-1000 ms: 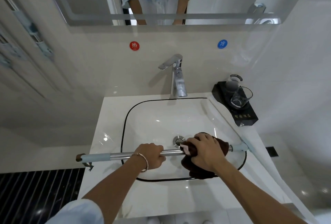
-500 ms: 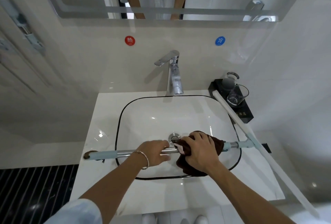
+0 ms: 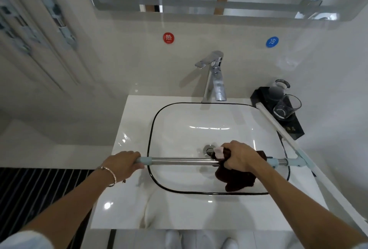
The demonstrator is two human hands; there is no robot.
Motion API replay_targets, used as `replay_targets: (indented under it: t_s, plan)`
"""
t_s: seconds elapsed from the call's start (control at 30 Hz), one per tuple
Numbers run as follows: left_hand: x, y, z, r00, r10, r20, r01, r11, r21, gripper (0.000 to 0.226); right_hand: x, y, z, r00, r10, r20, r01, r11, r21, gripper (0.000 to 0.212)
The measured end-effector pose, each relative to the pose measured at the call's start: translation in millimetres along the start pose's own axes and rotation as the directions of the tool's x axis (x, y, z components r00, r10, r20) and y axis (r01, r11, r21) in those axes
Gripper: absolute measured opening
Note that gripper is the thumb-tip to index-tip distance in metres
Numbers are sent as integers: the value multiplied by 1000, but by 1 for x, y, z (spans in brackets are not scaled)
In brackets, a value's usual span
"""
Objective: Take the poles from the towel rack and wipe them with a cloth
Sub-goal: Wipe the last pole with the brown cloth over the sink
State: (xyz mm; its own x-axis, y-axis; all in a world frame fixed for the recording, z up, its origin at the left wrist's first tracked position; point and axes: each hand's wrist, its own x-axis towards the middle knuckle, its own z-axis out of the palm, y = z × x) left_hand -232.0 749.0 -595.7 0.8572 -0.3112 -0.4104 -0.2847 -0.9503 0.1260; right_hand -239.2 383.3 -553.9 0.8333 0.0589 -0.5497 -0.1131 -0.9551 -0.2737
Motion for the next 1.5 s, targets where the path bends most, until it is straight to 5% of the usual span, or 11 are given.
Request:
replay_targets:
  t_s: [0.13,0.3,0.47,0.83,1.07,1.3,1.5]
  plan:
    - [-9,0,7,993,-9,-122,28,988,151,37,0,-48,12,997,-70,14,69,997,18,25]
    - [-1,1,-6,997,62,-56,-46,968,247,34,2,-117,50,971,-221,-88,213,973,-92,50]
    - [1,3,1,999,54,9,-54,977,206,19,-10,-134,68,941,-305,-148,287,949,-130,52]
    - [13,12,5,991,114,-64,-103,981,166,22,-27,-13,18,963,29,-269,-95,967,-236,50]
    - [18,25,-6,975,151,-164,-125,979,160,13,-30,-5,6,942,33,-333,-122,960,-251,45]
    - [23,24,11,859,339,-384,-300,941,160,32,-27,11,12,967,97,-235,-134,980,-149,49]
    - [10,18,32,862,303,-407,-240,950,199,33,-29,9,31,959,52,-280,-94,986,-140,43]
